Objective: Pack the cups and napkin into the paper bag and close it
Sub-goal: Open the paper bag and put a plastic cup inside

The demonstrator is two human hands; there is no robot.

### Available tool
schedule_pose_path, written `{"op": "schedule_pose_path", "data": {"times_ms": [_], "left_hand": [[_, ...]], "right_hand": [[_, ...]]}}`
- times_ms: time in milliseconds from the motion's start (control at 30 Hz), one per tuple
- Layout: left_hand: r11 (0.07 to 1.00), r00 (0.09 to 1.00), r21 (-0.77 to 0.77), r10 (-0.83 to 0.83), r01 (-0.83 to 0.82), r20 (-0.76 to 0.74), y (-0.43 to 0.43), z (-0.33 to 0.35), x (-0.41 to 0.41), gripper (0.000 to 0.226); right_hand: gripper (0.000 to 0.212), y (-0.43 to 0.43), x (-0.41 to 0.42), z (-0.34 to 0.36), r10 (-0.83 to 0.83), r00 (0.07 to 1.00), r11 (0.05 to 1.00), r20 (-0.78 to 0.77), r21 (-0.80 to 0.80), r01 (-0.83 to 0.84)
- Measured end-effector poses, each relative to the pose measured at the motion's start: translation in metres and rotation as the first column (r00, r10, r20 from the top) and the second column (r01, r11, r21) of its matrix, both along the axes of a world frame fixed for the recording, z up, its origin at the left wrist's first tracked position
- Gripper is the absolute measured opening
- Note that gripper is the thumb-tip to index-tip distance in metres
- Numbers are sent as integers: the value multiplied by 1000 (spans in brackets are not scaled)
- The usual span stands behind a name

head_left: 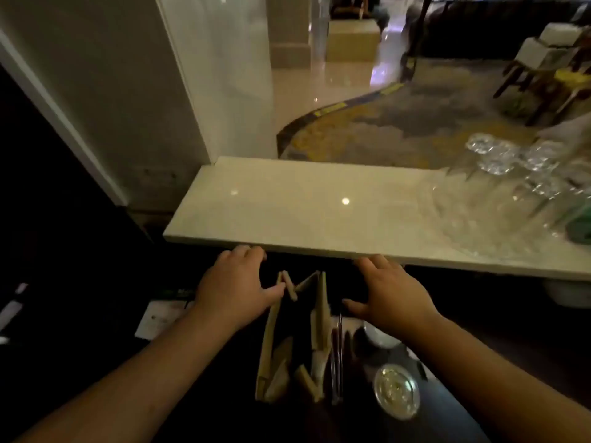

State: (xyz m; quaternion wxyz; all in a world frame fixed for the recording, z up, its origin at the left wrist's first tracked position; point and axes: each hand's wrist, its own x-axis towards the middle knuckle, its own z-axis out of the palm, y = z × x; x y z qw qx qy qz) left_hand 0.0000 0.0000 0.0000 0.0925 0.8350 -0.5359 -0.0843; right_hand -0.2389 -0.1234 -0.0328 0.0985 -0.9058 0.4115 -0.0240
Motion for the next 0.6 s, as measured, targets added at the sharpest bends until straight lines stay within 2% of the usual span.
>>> {"op": "schedule_pose_path", "data": {"times_ms": [133,200,333,433,600], "left_hand": [[981,981,171,121,-95,-151,28,-51,-7,56],[978,966,174,149,-113,-211,39,-70,-14,44],[972,909,130,229,-195,-347,52,-84,-24,39],[966,876,112,259,-234,-408,52,-85,-28,35],[950,824,154,314,-273,-472,43,-86,-27,30]], "right_hand": [[84,12,-18,-71,-52,975,992,-217,105,77],[92,9,-30,-95,-102,953,978,-286,147,149],[97,-7,-48,-128,-162,940,945,-300,227,236],[101,-12,-50,-140,-186,940,939,-286,231,255],[105,-19,-41,-122,-147,926,913,-346,313,262]]}}
